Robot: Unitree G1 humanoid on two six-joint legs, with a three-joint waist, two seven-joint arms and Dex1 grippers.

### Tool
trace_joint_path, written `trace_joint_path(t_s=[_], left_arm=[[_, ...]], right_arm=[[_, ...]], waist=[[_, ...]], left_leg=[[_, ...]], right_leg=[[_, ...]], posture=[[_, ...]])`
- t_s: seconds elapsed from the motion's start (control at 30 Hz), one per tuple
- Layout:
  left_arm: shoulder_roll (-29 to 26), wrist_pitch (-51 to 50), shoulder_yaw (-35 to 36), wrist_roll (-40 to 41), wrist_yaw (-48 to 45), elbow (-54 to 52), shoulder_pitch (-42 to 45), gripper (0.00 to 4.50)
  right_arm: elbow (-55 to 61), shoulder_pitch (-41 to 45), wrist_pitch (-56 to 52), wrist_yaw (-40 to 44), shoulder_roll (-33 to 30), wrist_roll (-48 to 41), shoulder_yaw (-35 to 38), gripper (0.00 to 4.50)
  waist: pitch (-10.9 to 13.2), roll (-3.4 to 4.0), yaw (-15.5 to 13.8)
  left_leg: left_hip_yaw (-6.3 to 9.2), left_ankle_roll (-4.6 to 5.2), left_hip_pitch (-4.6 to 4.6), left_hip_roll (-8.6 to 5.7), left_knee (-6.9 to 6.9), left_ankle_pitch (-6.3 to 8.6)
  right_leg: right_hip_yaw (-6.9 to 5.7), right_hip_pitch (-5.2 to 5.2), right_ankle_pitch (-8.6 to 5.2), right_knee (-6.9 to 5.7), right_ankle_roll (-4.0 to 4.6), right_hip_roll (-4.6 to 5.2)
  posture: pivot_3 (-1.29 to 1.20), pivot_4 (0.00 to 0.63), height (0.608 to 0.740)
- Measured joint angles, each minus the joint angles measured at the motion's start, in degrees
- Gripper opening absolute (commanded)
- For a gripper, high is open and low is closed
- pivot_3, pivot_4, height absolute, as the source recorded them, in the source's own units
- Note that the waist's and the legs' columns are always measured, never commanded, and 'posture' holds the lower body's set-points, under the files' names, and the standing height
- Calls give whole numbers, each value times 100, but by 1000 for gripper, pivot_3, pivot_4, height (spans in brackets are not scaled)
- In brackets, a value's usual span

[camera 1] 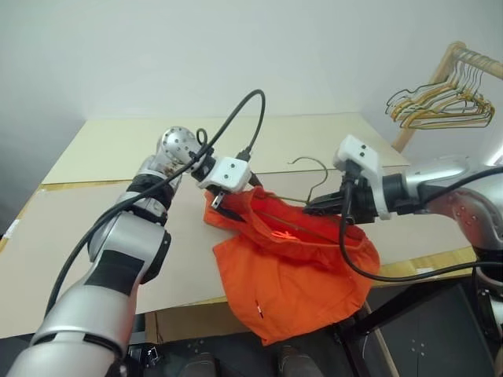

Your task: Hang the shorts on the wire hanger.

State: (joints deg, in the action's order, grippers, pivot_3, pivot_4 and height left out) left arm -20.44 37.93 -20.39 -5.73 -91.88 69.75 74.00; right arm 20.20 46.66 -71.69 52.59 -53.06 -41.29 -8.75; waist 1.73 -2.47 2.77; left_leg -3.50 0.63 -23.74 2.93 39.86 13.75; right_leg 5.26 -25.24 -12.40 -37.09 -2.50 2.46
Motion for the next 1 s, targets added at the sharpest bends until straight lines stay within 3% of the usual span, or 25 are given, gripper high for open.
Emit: trace_joint_path(t_s=[0.37, 0.67, 0.77, 1.0], left_arm=[[146, -49, -92, -659, 430, 168, 33, 68], [172, -56, -20, -768, 609, 225, 70, 25], [175, -88, 43, -768, 648, 234, 70, 0], [235, -350, 176, -762, 589, 293, 70, 0]], right_arm=[[-1, 169, -107, 96, -36, -3, -130, 0], [57, 157, -87, 124, -51, 5, -171, 0], [60, 107, 62, 89, -77, 139, -170, 806], [461, -287, 4, -171, -367, 231, 176, 3357]], waist=[[0, 1, 4], [1, 1, 112], [1, 1, 140], [1, 2, 176]], left_leg=[[0, 0, -1, 0, 0, 0], [0, 0, -2, 0, -1, 1], [0, 1, -2, 0, -2, 1], [0, 2, -4, 0, -3, 2]], right_leg=[[0, -1, 0, 1, 0, 1], [-1, -2, -1, 1, -1, 2], [-1, -3, -2, 1, -2, 1], [-1, -5, -4, 2, -3, 2]], posture=[[-74, 0, 740], [-96, 0, 740], [-114, 0, 740], [-130, 0, 740]])
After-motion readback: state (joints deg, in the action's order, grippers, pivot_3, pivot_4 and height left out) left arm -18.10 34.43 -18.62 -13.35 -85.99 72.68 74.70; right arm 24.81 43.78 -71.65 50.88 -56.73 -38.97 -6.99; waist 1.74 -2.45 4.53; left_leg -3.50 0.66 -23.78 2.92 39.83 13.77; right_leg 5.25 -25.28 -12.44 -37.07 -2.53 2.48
